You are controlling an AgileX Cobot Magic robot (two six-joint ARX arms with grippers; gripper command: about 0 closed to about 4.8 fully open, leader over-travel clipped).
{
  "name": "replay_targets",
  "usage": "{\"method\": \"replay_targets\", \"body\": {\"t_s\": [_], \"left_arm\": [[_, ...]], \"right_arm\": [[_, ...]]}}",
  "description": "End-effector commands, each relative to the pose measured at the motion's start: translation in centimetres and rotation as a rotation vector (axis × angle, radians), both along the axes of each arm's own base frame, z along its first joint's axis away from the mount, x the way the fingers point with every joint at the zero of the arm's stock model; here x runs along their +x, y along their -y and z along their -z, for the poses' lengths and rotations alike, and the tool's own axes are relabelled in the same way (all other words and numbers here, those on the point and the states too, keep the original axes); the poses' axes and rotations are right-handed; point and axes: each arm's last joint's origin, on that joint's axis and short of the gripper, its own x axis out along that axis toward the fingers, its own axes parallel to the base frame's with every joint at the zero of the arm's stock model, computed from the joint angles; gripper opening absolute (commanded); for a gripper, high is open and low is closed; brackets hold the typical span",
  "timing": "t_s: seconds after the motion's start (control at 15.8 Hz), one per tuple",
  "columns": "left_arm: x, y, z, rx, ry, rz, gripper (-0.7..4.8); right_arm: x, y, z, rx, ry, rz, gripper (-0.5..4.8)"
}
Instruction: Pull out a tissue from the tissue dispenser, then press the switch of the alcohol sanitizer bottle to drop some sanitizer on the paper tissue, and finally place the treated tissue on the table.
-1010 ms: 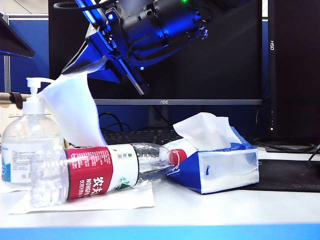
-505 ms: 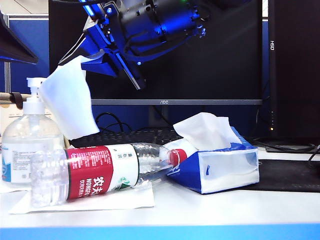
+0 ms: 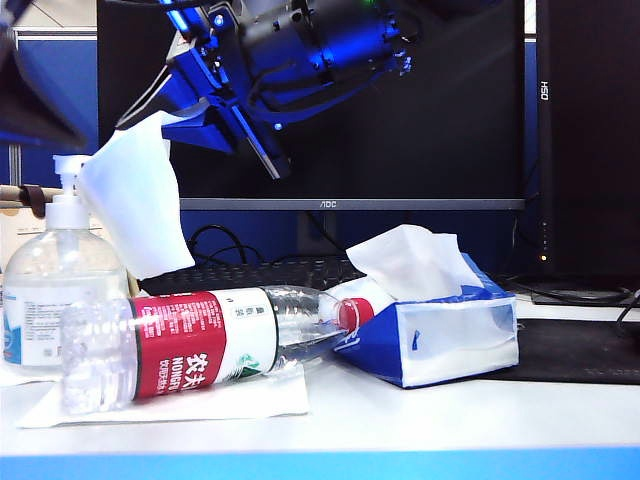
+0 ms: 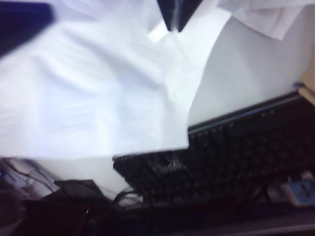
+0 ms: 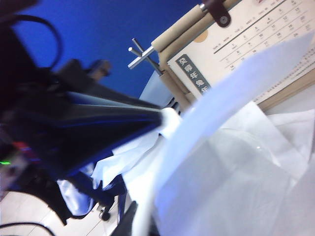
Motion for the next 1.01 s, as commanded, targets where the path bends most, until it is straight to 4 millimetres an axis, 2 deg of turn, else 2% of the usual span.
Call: {"method": "replay_targets", "body": {"t_s": [0.06, 0.63, 1.01], "left_arm": [[0.4, 0.1, 0.0, -0.004, 0.013, 0.003, -0.06], [0.7, 0.6, 0.4, -0.012, -0.013, 0.02, -0.06], [1.0, 0.8, 1.4, 0.017, -0.065, -0.003, -0.06]], "right_arm": [[-0.1, -0.1, -0.4, 0.023, 0.014, -0.022, -0.06], [0.0, -0.2, -0.2, 0.014, 0.025, -0.022, -0.06], [0.0, -0.2, -0.2, 0.014, 0.024, -0.021, -0.06]]}}
